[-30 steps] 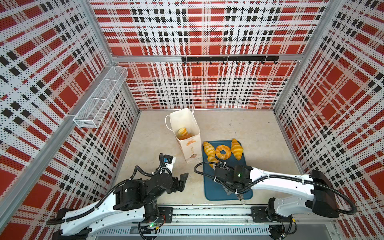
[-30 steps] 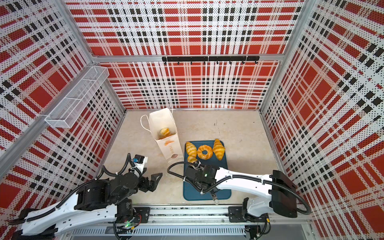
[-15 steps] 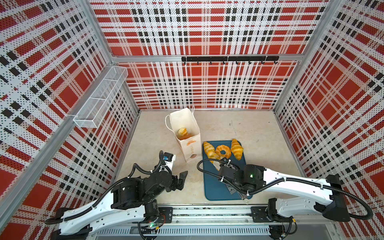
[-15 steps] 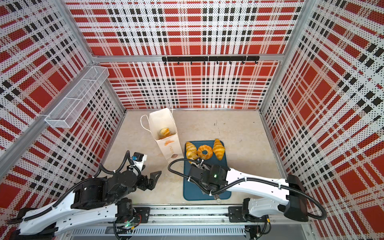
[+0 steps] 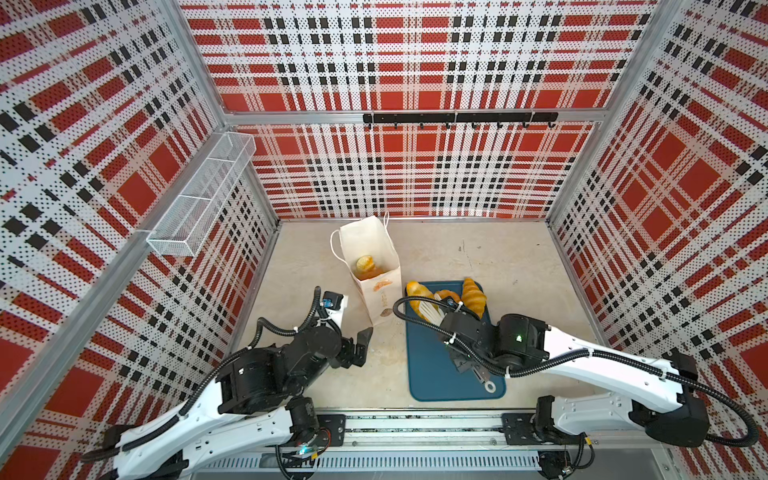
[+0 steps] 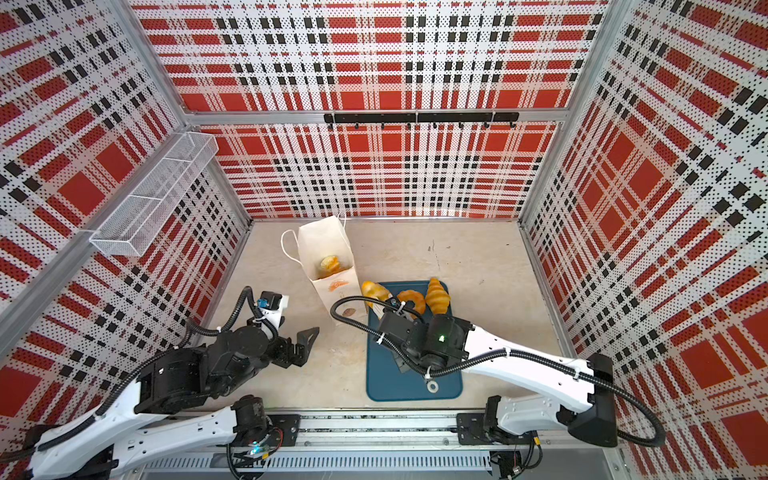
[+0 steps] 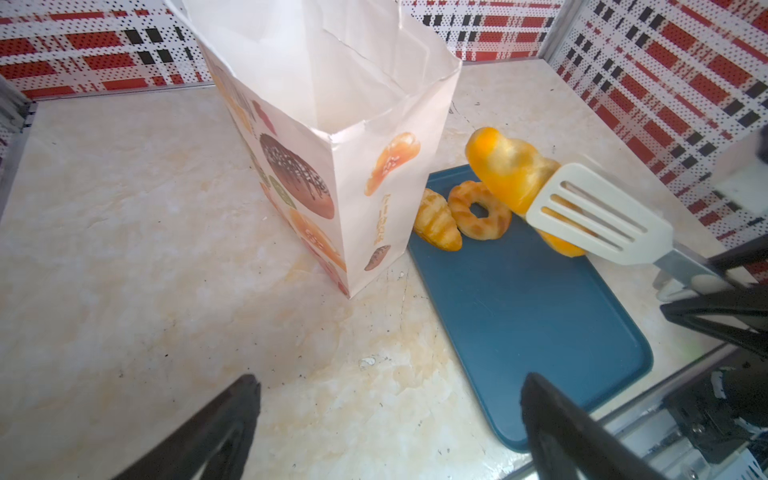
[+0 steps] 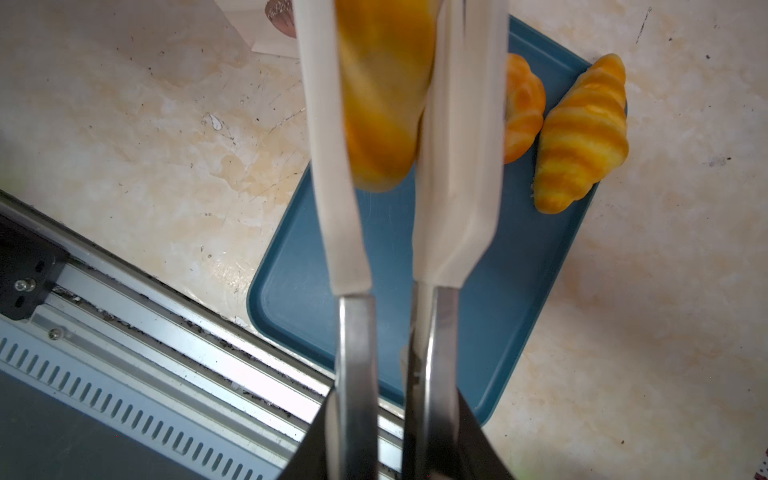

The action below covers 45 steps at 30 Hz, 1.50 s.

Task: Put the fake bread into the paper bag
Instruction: 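Carry the striped roll over the paper bag with the right gripper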

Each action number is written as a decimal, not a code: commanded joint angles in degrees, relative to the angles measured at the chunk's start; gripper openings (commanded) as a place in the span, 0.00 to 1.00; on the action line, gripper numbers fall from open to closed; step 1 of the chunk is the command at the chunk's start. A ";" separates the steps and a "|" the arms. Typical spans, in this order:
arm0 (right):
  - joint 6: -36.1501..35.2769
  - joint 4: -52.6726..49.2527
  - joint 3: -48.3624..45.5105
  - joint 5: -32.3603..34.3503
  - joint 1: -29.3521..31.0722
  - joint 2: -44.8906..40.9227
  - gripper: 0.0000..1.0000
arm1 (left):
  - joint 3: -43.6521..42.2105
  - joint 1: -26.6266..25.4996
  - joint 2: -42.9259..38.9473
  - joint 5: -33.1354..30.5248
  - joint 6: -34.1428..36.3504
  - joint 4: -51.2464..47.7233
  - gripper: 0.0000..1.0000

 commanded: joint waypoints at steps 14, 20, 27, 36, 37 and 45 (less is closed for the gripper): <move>-7.83 -1.71 18.23 0.53 -2.97 3.44 0.33 | 5.74 21.84 4.23 20.55 11.33 2.42 0.99; -11.19 -2.35 25.39 -0.64 -3.04 7.62 0.33 | 6.85 25.93 5.71 24.55 13.27 2.97 1.00; -15.50 -1.85 34.82 -3.77 -3.94 15.47 0.34 | 6.85 28.40 6.07 27.58 14.07 3.47 0.99; -19.37 0.46 40.85 -9.68 -8.70 22.09 0.33 | 6.75 33.83 8.07 31.95 16.94 4.76 0.99; -19.66 0.68 41.31 -9.72 -9.25 22.56 0.33 | 6.85 34.50 8.33 32.74 17.14 5.11 0.99; -21.29 0.66 45.03 -13.49 -12.04 25.71 0.33 | 7.16 36.21 10.41 36.12 18.32 7.44 0.99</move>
